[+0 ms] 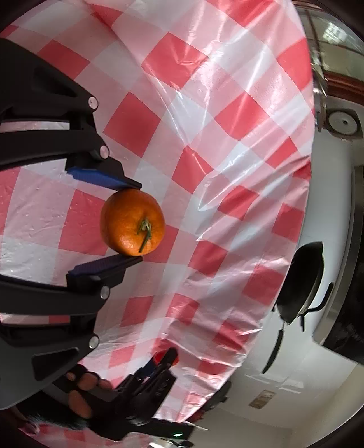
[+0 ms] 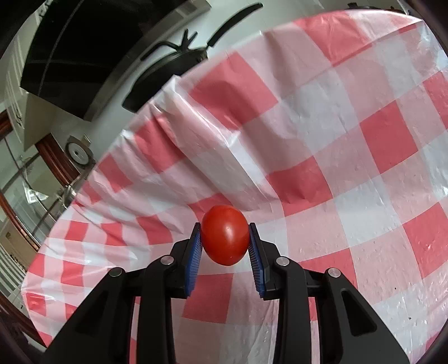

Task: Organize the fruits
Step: 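Carry both fruits into the white box and open both tools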

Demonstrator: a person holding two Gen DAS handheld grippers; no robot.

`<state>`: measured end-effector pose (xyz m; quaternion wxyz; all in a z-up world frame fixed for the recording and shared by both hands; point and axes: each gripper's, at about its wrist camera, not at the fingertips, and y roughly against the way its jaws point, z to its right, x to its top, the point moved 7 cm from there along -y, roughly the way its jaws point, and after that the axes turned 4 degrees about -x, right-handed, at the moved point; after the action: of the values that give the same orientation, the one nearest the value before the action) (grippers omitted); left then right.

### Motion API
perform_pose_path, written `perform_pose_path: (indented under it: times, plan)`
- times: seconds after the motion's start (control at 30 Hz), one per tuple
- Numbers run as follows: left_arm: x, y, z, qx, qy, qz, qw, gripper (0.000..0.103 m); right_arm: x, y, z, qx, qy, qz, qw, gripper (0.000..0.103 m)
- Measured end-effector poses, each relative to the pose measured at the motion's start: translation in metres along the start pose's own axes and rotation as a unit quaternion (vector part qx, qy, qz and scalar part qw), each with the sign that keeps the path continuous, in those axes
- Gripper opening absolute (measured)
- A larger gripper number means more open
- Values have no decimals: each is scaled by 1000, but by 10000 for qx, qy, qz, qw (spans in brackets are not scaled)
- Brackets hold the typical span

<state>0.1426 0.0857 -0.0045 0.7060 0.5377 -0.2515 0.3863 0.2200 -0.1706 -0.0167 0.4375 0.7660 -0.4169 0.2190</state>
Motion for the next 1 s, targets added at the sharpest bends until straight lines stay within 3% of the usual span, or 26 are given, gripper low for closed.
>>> perform_pose_path:
  times: [0.17,0.27,0.67,0.8,1.0]
  plan:
    - [-3,29,-21,159,186,187,9995,45,-20,26,-6,241,-396,34,9989,32]
    - [-9,57,-35,321,206,386,9985,45,-44,51,-35,393,-106,-38,9992,32]
    - [-42,171,-76,365,222,784,9960,45,-132,152,-115,970,741,-305,9920,32]
    - [-56,208,-87,376,74,796,9961,45,-166,178,-141,1091,1269,-477,9847,32]
    - [-91,258,-125,721,39,770,9944,45,-207,214,-183,1488,1946,-657,9673,32]
